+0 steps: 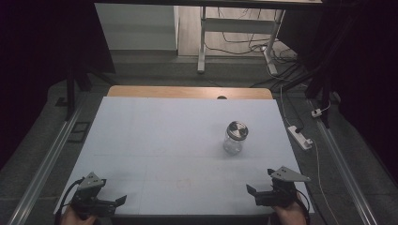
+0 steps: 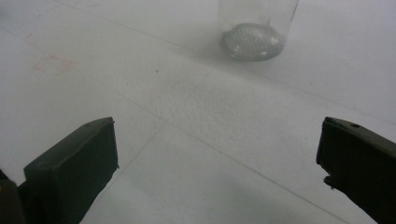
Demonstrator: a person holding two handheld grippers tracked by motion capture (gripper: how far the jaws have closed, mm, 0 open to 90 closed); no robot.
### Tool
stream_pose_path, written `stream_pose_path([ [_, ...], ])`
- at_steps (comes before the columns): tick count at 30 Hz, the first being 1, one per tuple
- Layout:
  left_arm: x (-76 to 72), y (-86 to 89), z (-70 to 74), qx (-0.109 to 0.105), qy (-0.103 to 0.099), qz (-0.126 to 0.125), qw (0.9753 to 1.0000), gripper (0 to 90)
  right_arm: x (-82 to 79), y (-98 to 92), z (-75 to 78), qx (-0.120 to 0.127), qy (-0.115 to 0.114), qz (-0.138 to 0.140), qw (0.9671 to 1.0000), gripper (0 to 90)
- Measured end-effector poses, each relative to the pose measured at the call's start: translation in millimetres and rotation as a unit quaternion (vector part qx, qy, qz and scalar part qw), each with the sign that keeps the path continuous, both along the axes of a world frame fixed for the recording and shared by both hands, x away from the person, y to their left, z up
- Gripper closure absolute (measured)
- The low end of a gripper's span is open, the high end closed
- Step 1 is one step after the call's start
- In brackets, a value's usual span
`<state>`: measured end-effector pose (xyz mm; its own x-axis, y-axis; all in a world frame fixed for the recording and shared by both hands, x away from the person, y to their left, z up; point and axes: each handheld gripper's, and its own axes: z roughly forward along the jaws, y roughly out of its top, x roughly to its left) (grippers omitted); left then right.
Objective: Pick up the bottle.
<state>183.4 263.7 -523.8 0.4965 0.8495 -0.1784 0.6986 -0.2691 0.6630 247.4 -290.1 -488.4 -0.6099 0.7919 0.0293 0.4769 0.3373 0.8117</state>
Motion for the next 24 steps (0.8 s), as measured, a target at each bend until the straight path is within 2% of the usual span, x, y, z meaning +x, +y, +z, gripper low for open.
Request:
stream_pose_path([
  [9,-0.2,-0.4,0.1,0.002,0.0,0.0,1.0,0.0,1.4,2.4,0.0,-0.001,0.003,0.01,0.9999,0.0],
  [13,-0.2,-0.7,0.1,0.004,-0.001,-0.001,1.0,0.1,2.9,3.7,0.9,0.024,0.008,0.015,0.9996,0.0],
  [17,0.1,-1.0,0.0,0.006,0.0,-0.001,1.0,0.2,4.3,6.0,2.0,0.032,0.004,0.02,0.9993,0.0],
  [22,0.3,-1.0,-0.1,0.006,0.0,-0.001,1.0,0.3,6.7,12.0,4.2,0.034,-0.003,0.033,0.9989,0.0],
  [24,0.5,-0.9,-0.2,0.006,0.001,-0.001,1.0,0.3,7.8,15.1,3.8,0.027,-0.003,0.037,0.9989,0.0],
])
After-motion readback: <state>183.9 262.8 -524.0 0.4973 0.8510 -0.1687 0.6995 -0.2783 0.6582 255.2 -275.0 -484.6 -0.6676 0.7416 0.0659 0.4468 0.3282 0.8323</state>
